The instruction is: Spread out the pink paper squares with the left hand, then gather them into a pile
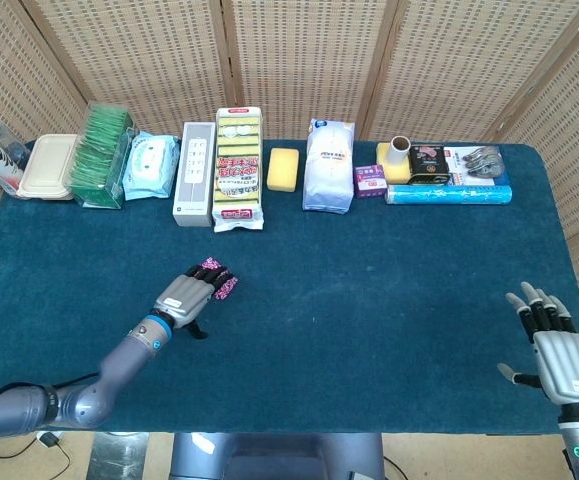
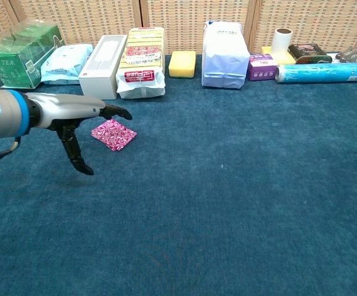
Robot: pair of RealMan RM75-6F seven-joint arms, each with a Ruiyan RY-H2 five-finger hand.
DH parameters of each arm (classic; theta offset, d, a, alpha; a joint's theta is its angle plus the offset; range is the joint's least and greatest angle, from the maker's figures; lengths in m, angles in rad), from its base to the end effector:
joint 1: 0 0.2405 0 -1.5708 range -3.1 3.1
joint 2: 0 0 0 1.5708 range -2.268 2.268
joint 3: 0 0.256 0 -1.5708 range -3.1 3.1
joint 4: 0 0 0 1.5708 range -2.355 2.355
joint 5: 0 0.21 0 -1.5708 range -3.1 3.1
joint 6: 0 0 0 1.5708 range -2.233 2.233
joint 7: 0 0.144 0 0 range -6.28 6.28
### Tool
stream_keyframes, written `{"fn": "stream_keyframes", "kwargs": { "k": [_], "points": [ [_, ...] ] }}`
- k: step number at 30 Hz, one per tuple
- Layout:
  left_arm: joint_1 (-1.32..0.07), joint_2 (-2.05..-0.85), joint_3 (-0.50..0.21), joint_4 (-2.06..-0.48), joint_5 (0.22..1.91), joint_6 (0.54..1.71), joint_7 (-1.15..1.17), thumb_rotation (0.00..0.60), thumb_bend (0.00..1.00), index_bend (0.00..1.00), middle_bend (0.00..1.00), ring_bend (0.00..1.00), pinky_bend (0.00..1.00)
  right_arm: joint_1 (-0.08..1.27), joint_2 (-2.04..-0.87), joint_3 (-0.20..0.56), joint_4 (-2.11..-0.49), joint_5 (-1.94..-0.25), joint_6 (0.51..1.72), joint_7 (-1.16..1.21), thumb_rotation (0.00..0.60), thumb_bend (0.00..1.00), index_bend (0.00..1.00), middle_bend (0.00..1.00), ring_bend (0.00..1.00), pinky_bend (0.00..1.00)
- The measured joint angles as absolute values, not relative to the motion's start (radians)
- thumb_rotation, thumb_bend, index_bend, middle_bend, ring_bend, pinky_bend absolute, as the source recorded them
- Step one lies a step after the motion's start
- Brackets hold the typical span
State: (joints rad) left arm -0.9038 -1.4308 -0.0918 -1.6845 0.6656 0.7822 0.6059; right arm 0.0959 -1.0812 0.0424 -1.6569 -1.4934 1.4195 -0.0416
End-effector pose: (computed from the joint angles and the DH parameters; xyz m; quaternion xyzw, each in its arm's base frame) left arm -0.1386 0.3242 -0.0267 -0.8024 -0.4268 -0.2175 0.3560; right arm -0.3081 -0.1820 0.1576 0.6156 -0.3960 0.3603 0.5782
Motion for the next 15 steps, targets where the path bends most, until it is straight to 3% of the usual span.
{"fn": "stream_keyframes", "kwargs": {
  "k": [15],
  "points": [
    [-1.012, -1.481, -0.066, -1.66, 0.471, 0.786, 0.623, 0.6, 0.01, 0.0, 0.0, 0.08, 0.04, 0.093, -1.06, 0.044, -1.668, -1.483, 1.414, 0.009, 0.6, 0.0, 0.1, 0.0, 0.0, 0.0]
  ]
}}
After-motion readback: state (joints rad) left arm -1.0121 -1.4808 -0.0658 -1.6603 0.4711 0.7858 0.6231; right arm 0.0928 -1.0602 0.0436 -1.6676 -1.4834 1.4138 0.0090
